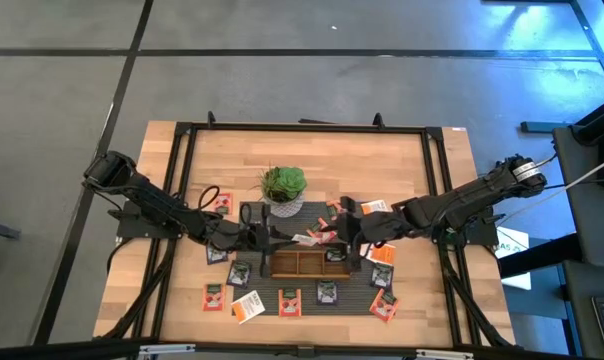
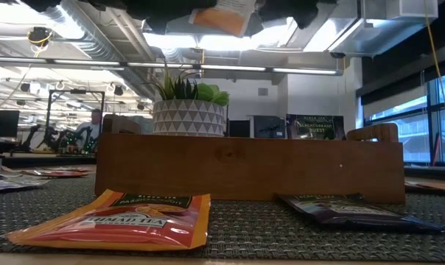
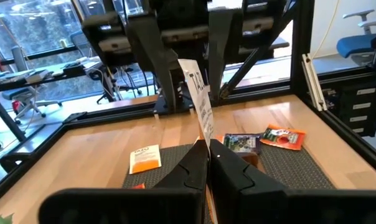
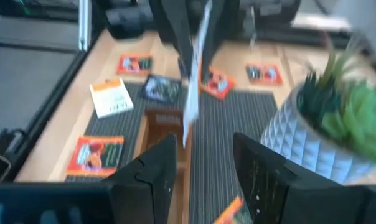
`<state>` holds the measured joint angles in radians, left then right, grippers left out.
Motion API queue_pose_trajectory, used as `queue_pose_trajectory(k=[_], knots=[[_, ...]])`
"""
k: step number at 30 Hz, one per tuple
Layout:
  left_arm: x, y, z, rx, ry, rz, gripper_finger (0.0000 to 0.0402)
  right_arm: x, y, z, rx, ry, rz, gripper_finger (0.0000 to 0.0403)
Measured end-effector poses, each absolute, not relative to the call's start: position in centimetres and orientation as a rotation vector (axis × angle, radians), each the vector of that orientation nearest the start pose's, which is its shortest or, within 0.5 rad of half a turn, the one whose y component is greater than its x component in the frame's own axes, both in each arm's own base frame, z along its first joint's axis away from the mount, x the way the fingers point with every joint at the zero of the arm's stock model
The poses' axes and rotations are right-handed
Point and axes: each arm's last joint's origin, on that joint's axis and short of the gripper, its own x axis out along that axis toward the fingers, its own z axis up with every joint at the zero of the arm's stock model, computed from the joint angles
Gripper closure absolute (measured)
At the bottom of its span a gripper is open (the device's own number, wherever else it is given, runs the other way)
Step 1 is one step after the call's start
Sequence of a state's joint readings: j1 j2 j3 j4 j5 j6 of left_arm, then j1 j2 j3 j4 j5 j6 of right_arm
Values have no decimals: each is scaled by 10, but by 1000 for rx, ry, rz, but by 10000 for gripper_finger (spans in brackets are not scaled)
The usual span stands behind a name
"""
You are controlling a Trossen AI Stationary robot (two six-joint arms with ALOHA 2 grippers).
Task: Pick & Place Tea
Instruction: Put the white tea bag into the middle of the wooden organizer
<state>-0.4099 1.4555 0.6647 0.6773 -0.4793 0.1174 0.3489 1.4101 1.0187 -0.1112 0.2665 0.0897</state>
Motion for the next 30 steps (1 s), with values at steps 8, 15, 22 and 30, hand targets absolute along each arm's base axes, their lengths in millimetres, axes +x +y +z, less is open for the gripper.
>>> queue_pose_trajectory(k=[8,15,22,30], knots=[[278,-106,223,166,106,63,393,299,99,288,-49,399,79,247],[278,-106,223,165,106,63,392,300,97,288,-33,397,113,333],[278,-106,224,165,104,62,391,301,94,288,7,408,151,394],[278,-106,223,165,106,62,390,301,94,287,-22,418,159,399]])
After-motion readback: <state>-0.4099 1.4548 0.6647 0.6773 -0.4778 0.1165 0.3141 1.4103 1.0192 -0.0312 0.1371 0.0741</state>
